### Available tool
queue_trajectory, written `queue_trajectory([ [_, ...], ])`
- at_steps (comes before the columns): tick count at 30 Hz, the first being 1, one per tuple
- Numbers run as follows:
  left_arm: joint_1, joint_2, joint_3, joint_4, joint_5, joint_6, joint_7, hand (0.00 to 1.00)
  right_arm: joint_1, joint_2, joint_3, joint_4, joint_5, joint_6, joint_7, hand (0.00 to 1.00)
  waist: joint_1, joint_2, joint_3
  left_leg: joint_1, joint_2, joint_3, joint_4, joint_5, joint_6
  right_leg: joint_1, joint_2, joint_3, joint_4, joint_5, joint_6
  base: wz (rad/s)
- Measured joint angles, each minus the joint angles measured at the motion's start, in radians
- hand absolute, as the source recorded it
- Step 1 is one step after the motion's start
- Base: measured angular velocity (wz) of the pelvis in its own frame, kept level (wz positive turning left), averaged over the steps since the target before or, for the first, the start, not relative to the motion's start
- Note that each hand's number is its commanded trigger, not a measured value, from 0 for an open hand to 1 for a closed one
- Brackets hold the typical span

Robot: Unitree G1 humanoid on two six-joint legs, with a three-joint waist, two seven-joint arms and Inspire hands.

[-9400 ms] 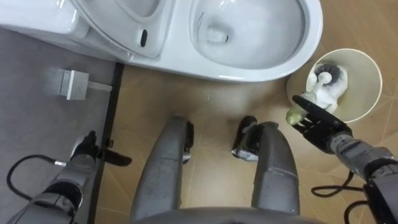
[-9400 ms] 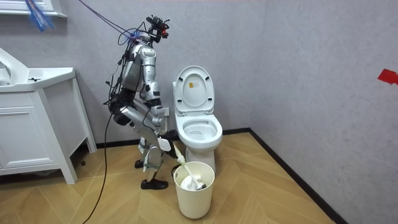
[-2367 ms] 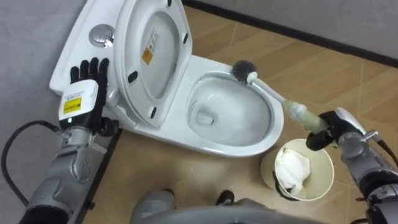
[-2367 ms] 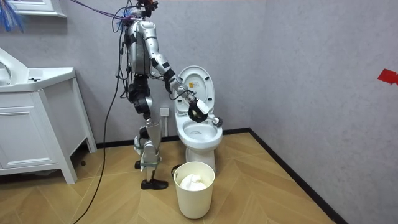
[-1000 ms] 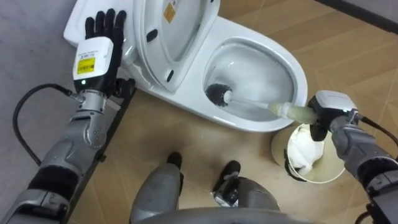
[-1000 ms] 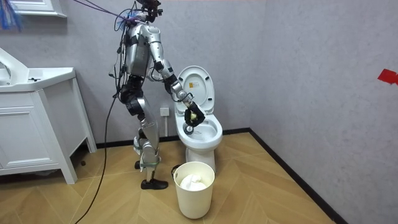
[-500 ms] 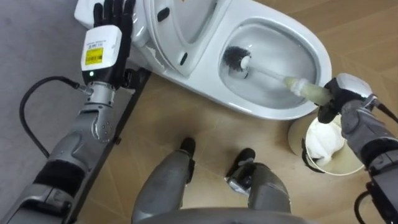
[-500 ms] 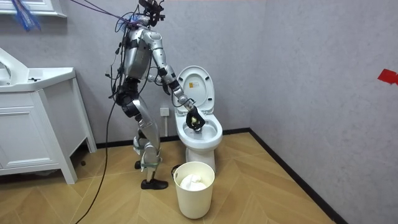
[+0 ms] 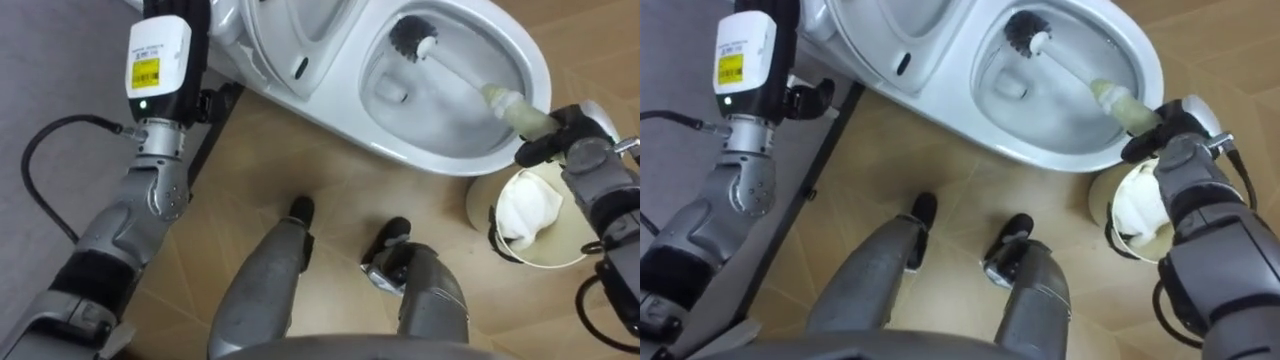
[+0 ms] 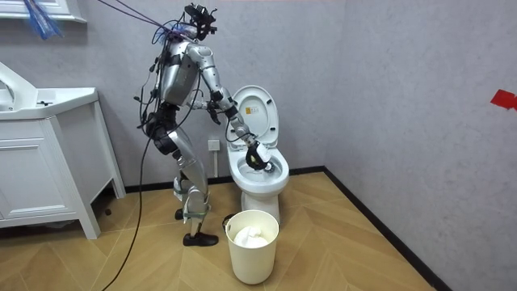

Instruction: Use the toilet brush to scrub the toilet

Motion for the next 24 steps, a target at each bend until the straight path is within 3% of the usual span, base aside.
queue_trajectory([
  [4, 0.0, 0.0, 0.0, 0.008, 0.001, 0.0, -0.001, 0.0, -0.006, -0.013, -0.019, 0.001, -0.075, 0.0, 0.0, 1.0, -0.001, 0.001, -0.0003, -0.018, -0.006, -0.001, 0.024, -0.001, 0.002, -0.017, -0.015, -0.003, 0.032, -0.003, -0.002, 0.06],
  [9, 0.027, 0.002, -0.003, 0.038, 0.007, 0.021, -0.008, 0.0, -0.02, -0.043, -0.012, -0.003, -0.315, -0.001, 0.0, 1.0, 0.009, 0.001, -0.0007, -0.019, -0.016, -0.006, 0.036, -0.005, 0.0, -0.019, -0.031, -0.013, 0.062, -0.018, -0.006, 0.08],
  [12, 0.046, 0.002, -0.014, 0.093, -0.005, 0.052, -0.031, 0.0, -0.027, -0.079, 0.072, -0.03, -0.529, -0.003, 0.002, 1.0, 0.061, 0.002, -0.001, -0.024, -0.001, -0.008, 0.047, -0.009, -0.007, -0.018, -0.021, -0.028, 0.058, -0.017, -0.02, -0.08],
  [17, 0.083, 0.013, -0.043, 0.147, -0.062, 0.077, -0.086, 0.0, -0.028, -0.085, 0.193, -0.087, -0.777, 0.012, 0.002, 1.0, 0.088, 0.012, -0.0011, -0.066, 0.0, -0.066, 0.065, -0.007, -0.022, -0.017, -0.012, -0.083, 0.047, -0.02, -0.027, 0.24],
  [18, 0.083, 0.013, -0.053, 0.154, -0.095, 0.077, -0.095, 0.0, -0.027, -0.089, 0.204, -0.093, -0.814, 0.029, 0.001, 1.0, 0.095, 0.012, -0.0011, -0.069, -0.001, -0.074, 0.075, -0.009, -0.023, -0.013, -0.011, -0.087, 0.048, -0.022, -0.026, 0.3],
  [24, 0.061, 0.015, -0.06, 0.16, -0.153, 0.044, -0.148, 0.0, 0.022, -0.138, 0.242, -0.18, -0.912, 0.035, 0.0, 1.0, 0.107, 0.014, -0.0007, -0.066, -0.002, -0.086, 0.079, -0.019, -0.021, 0.007, -0.005, -0.093, 0.041, -0.032, -0.016, 0.06],
])
